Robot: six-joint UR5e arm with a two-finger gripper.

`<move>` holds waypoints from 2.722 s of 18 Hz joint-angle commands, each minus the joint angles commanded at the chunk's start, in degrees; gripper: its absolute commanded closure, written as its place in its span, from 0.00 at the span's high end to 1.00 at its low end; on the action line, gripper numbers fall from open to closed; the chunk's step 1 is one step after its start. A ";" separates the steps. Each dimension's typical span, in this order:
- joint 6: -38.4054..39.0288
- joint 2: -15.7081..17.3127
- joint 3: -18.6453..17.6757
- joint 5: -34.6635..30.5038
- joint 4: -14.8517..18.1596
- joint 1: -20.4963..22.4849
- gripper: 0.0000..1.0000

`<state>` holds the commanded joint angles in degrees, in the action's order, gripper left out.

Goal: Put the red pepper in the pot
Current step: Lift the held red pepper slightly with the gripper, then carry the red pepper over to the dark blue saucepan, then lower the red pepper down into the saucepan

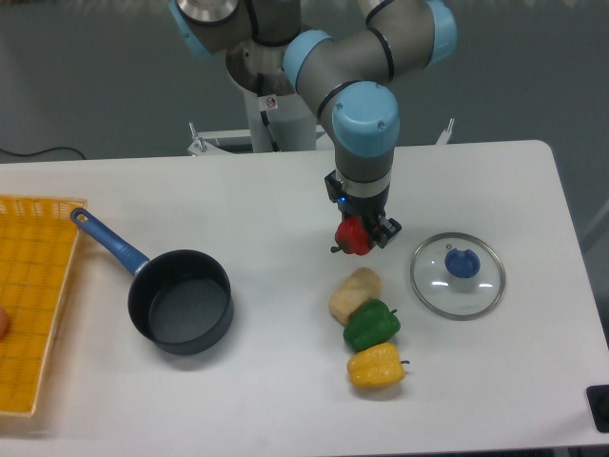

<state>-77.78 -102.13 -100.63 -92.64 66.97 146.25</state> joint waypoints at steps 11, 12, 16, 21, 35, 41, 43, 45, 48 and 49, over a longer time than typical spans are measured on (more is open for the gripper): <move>1.05 1.58 -0.70 0.00 0.17 -1.76 0.30; 1.05 2.02 -1.05 0.00 0.26 -1.84 0.30; 3.33 3.08 -1.32 0.00 1.76 -3.86 0.30; 11.67 2.99 -1.23 0.18 1.41 -9.66 0.30; 36.02 -3.07 0.08 -0.44 -5.53 -26.27 0.30; 39.46 -6.59 3.51 -0.53 -5.98 -27.86 0.30; 40.34 -7.55 3.95 -0.53 -6.06 -28.04 0.30; 40.43 -8.08 4.48 -0.61 -6.06 -28.56 0.30; 40.69 -8.87 4.66 -0.53 -6.85 -28.65 0.30; 41.04 -9.49 4.66 -0.61 -7.90 -28.74 0.30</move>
<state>-36.74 -111.61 -95.98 -93.25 59.07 117.51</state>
